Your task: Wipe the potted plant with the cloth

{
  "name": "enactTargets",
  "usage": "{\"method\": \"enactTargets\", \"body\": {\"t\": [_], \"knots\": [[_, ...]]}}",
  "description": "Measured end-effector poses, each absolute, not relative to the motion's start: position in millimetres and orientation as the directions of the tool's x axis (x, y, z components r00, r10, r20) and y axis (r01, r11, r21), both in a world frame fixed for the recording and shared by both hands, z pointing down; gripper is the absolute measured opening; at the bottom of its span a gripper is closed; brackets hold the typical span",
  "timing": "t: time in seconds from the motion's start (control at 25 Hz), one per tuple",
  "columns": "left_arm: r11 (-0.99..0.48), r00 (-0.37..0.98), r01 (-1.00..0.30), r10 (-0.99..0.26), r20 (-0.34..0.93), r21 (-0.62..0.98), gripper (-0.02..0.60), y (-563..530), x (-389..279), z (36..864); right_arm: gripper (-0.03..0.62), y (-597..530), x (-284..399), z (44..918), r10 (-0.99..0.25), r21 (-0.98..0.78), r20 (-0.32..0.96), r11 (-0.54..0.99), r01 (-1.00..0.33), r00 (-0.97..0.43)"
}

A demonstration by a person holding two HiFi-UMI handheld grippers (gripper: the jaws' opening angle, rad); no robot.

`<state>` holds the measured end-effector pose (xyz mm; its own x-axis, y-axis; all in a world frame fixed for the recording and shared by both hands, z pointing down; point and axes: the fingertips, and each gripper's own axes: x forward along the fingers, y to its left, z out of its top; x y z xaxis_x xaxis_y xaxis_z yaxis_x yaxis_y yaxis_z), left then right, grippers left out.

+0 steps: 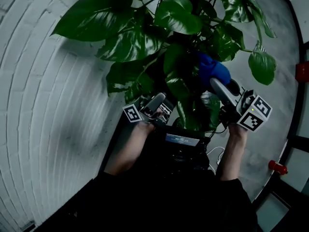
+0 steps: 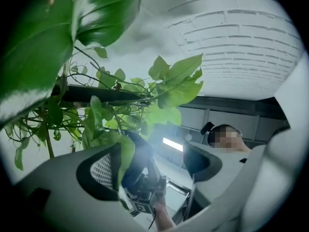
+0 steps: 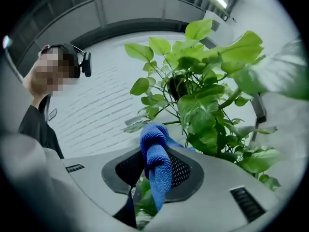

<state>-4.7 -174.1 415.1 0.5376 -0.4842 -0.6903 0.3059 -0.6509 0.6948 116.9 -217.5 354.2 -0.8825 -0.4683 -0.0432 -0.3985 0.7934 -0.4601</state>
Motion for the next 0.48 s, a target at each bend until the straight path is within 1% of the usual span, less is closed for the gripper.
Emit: {"method": "enactTargets", "body": {"t": [0.12,0.24,0.32,0.4,0.48], "knots": [[-0.671,0.585,0.259,-0.463,-0.665,0.695,0.399,-162,8,411,0.121,-221,131,357,-0.49,-0.429,-0.018,0.791,-0.436,-0.872],[-0.684,0.618,0.221,-0.454,-0.642,0.696,0.399,-153,20,412,0.121,-222,138,370,-0.51,-0.326,0.087,0.797,-0.508,-0.856],[-0.682,0.613,0.213,-0.464,-0.64,0.699,0.399,-151,26,410,0.121,-221,138,385,-0.514,-0.247,0.164,0.805,-0.54,-0.842],[-0.666,0.582,0.225,-0.493,-0.646,0.711,0.399,-151,27,411,0.121,-214,130,402,-0.483,-0.233,0.2,0.822,-0.52,-0.852],[-0.641,0.533,0.251,-0.535,-0.656,0.726,0.399,-152,24,418,0.121,-200,113,422,-0.419,-0.264,0.211,0.846,-0.464,-0.883]]}}
